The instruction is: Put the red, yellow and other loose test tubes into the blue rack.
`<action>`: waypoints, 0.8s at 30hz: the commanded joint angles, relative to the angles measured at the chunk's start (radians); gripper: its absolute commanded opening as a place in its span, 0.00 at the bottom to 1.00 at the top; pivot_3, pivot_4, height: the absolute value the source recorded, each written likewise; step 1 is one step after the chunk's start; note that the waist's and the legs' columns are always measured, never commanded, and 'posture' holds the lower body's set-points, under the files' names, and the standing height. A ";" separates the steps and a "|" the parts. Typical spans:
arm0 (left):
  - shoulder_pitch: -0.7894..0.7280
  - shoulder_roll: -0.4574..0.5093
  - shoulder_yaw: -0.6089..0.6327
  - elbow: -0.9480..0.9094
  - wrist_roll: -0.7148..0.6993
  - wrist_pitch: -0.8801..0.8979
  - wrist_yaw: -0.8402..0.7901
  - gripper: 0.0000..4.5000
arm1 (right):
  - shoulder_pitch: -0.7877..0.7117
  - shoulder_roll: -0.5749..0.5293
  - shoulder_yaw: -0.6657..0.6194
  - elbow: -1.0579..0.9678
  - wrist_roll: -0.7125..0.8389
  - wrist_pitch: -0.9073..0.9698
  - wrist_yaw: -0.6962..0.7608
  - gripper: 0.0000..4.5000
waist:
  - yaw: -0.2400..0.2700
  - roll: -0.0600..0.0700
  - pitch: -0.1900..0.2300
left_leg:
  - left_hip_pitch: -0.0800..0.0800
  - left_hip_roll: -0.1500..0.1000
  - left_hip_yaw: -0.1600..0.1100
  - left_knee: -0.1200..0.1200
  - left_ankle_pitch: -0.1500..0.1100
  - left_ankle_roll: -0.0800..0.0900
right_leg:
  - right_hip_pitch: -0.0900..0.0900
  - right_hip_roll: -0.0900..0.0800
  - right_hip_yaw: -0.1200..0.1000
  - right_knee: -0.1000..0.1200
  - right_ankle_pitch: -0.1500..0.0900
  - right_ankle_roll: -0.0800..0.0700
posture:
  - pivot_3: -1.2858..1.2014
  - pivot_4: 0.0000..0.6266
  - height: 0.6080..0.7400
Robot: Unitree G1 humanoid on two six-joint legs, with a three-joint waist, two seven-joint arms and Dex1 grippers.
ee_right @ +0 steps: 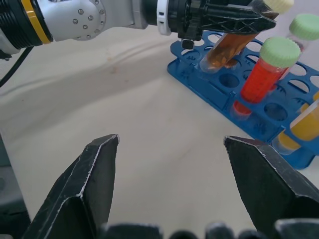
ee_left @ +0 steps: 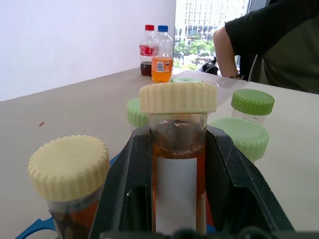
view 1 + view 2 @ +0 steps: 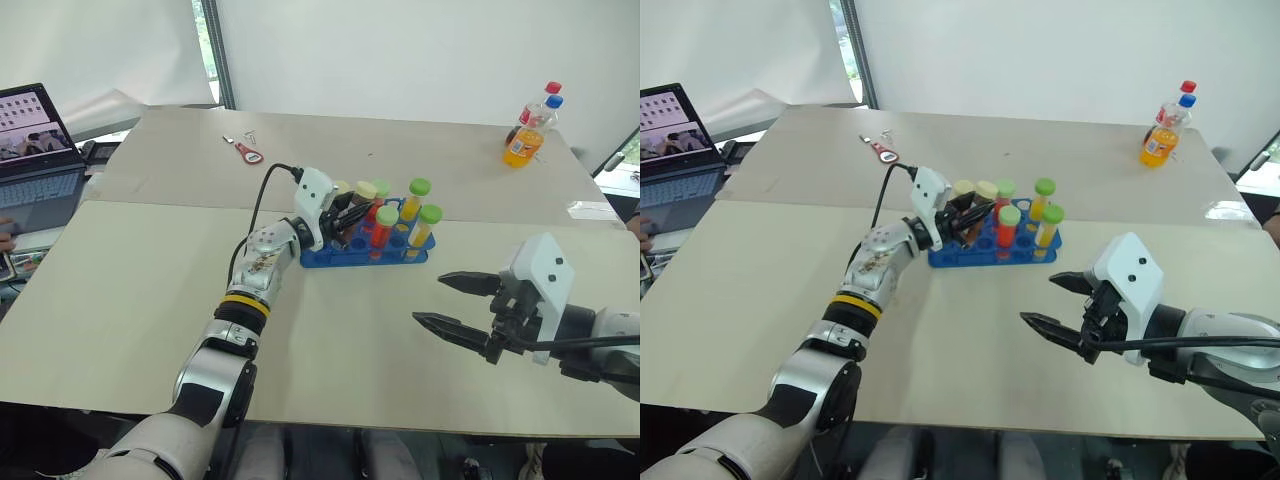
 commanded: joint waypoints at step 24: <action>0.205 0.078 -0.011 -0.099 0.056 -0.190 -0.034 0.99 | -0.056 0.077 0.071 0.050 -0.060 -0.046 -0.292 0.83 | -0.007 0.001 -0.001 | 0.007 0.001 -0.002 -0.001 -0.001 0.001 | 0.008 0.001 0.000 -0.004 0.000 0.000 | 0.52 0.24 0.95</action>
